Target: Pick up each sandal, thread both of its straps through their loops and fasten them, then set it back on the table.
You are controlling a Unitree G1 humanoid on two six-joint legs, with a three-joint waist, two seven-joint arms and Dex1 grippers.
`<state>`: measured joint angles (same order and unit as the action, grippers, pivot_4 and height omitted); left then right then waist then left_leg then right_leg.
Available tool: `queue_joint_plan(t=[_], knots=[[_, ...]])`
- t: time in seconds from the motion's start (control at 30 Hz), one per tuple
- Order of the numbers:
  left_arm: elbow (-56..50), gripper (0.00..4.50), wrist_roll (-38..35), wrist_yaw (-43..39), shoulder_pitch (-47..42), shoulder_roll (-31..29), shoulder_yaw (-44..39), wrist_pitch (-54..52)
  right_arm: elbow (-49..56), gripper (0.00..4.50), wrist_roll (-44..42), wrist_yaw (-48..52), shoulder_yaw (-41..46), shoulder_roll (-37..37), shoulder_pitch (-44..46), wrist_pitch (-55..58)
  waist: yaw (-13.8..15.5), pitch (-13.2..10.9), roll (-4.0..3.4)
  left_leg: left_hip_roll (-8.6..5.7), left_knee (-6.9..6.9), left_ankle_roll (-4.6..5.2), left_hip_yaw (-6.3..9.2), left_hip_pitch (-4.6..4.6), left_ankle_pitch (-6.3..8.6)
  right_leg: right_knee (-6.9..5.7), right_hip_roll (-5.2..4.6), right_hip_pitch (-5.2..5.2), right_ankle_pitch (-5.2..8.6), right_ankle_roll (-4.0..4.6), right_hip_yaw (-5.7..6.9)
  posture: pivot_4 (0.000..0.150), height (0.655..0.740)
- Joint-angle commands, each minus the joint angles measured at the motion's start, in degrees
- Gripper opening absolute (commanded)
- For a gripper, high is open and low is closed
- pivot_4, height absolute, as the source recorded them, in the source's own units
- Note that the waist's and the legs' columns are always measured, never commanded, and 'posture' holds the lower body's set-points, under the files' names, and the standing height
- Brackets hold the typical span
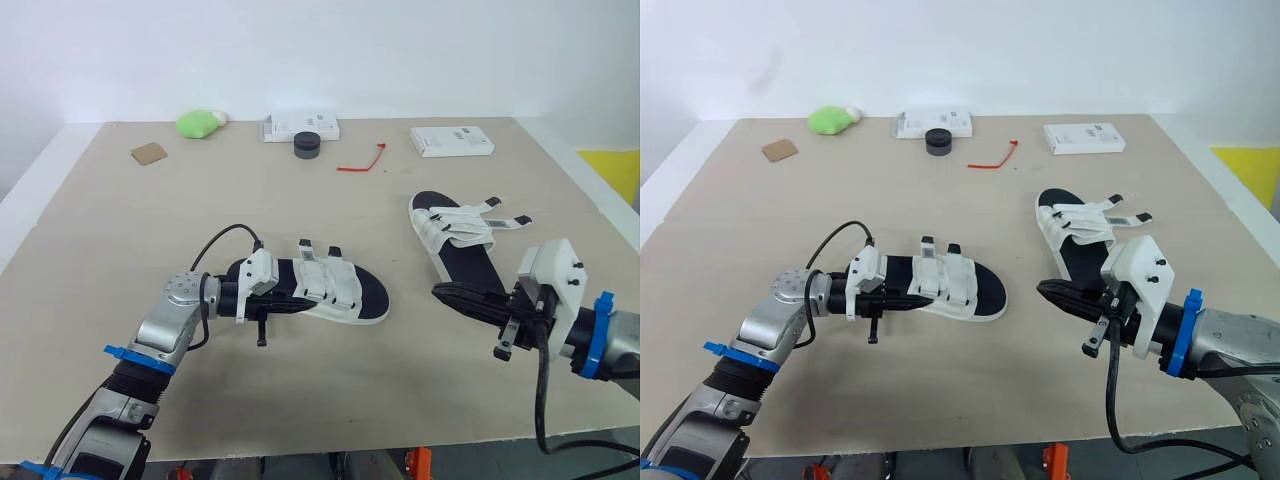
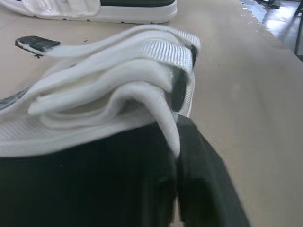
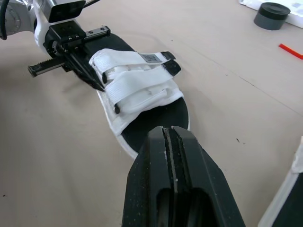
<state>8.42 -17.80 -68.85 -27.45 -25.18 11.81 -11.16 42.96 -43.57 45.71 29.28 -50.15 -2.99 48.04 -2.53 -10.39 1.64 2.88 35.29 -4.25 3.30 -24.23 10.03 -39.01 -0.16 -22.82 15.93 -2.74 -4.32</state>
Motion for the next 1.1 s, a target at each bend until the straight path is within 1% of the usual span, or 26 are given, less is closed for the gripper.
queue_joint_plan(t=[0.03,0.07,0.23,0.3,0.37,0.47,0.53,0.73,0.83,0.87,0.9,0.93,1.07,1.1], knots=[[0.48,0.14,0.54,2.34,-0.31,0.01,-1.5,-0.47,0.8,0.0,-0.68,-0.51,0.58,-0.67,0.22,-1.4,-0.05,0.0,0.0,0.0,0.01,0.02,0.0,0.0,-0.01,0.0,0.0,0.0,-0.02,0.0,0.0,0.15,0.74],[-0.13,0.14,0.29,3.4,-0.17,-0.02,-1.96,-1.24,0.72,0.0,-0.85,-0.48,0.4,-0.77,0.48,-1.47,-0.08,0.0,0.0,0.0,0.03,0.06,-0.01,0.0,-0.04,0.0,0.0,0.0,-0.06,-0.03,-0.02,0.15,0.74],[-2.49,0.14,0.4,13.63,-0.5,1.54,-5.1,-5.85,0.89,0.0,-2.04,-0.85,-1.89,-0.73,3.33,-2.11,-0.11,0.0,0.0,0.0,0.05,0.32,-0.02,0.01,-0.2,0.0,0.01,0.0,-0.26,-0.09,-0.04,0.15,0.74],[-3.77,0.14,0.31,20.58,-1.11,2.75,-8.15,-8.81,1.01,0.0,-1.45,-2.22,-4.0,-0.28,5.29,-2.78,-0.13,0.0,0.0,0.0,0.06,0.39,-0.02,0.01,-0.24,0.0,0.02,-0.01,-0.35,-0.09,-0.05,0.15,0.74],[-5.55,0.14,1.18,30.74,-1.23,3.78,-12.66,-13.34,0.54,0.0,0.49,-4.5,-6.72,0.82,7.16,-3.9,-0.18,-0.02,0.02,0.01,0.07,0.45,-0.03,0.0,-0.28,0.0,0.03,-0.03,-0.42,-0.12,-0.08,0.15,0.74],[-8.78,0.14,2.85,42.88,-0.35,4.35,-18.33,-19.56,-0.6,0.0,4.4,-6.25,-11.05,1.16,8.37,-5.86,-0.27,-0.02,0.04,0.02,0.07,0.48,-0.03,-0.02,-0.31,0.0,0.06,-0.08,-0.45,-0.13,-0.1,0.15,0.74],[-10.53,0.14,3.46,48.79,0.11,4.68,-21.36,-22.46,-1.2,0.0,4.98,-7.69,-12.49,2.8,9.71,-6.97,-0.22,-0.03,0.04,0.02,0.04,0.48,-0.04,-0.04,-0.31,0.0,0.07,-0.09,-0.44,-0.12,-0.11,0.15,0.74],[-11.89,0.14,3.54,52.49,2.05,4.48,-22.93,-25.18,-2.88,0.0,8.09,-10.63,-16.82,7.07,13.17,-9.89,0.32,-0.04,0.08,-0.1,0.04,0.46,-0.04,-0.12,-0.31,0.02,-0.06,-0.1,-0.43,-0.12,-0.09,0.15,0.74],[-11.59,0.14,3.63,52.46,3.33,4.59,-22.4,-24.63,-3.63,0.0,8.22,-11.32,-17.4,8.64,14.31,-10.69,0.32,-0.03,0.08,-0.14,0.07,0.42,-0.05,-0.13,-0.33,0.03,-0.11,-0.1,-0.46,-0.16,-0.09,0.15,0.74],[-10.82,0.54,4.02,53.11,3.47,5.03,-22.21,-23.93,-3.73,0.0,8.0,-10.97,-17.19,8.82,14.07,-10.93,0.31,-0.03,0.08,-0.14,0.07,0.42,-0.06,-0.13,-0.33,0.03,-0.11,-0.1,-0.49,-0.17,-0.11,0.15,0.74],[-10.06,0.69,4.27,53.56,3.45,5.25,-22.2,-23.38,-3.8,0.0,7.97,-10.86,-17.26,8.96,14.01,-11.09,0.31,-0.03,0.08,-0.14,0.07,0.42,-0.07,-0.11,-0.33,0.03,-0.11,-0.1,-0.5,-0.17,-0.11,0.15,0.74],[-9.17,0.97,3.99,53.69,3.04,5.73,-22.34,-23.12,-3.98,0.0,8.46,-10.74,-17.55,8.9,13.79,-11.45,0.32,-0.03,0.08,-0.13,0.07,0.42,-0.06,-0.1,-0.34,0.03,-0.11,-0.09,-0.5,-0.16,-0.12,0.15,0.74],[-6.08,2.76,4.9,56.04,-0.53,7.76,-22.02,-20.48,-4.1,0.0,8.94,-10.52,-17.82,8.68,13.57,-11.9,0.33,-0.03,0.08,-0.13,0.07,0.44,-0.05,-0.09,-0.36,0.02,-0.08,-0.08,-0.55,-0.16,-0.1,0.15,0.74],[-5.39,3.38,4.77,56.59,-1.7,8.47,-21.98,-20.21,-4.14,0.0,8.92,-10.51,-17.88,8.72,13.75,-11.87,0.33,-0.03,0.08,-0.13,0.08,0.45,-0.05,-0.09,-0.38,0.02,-0.08,-0.08,-0.58,-0.18,-0.1,0.15,0.74]])
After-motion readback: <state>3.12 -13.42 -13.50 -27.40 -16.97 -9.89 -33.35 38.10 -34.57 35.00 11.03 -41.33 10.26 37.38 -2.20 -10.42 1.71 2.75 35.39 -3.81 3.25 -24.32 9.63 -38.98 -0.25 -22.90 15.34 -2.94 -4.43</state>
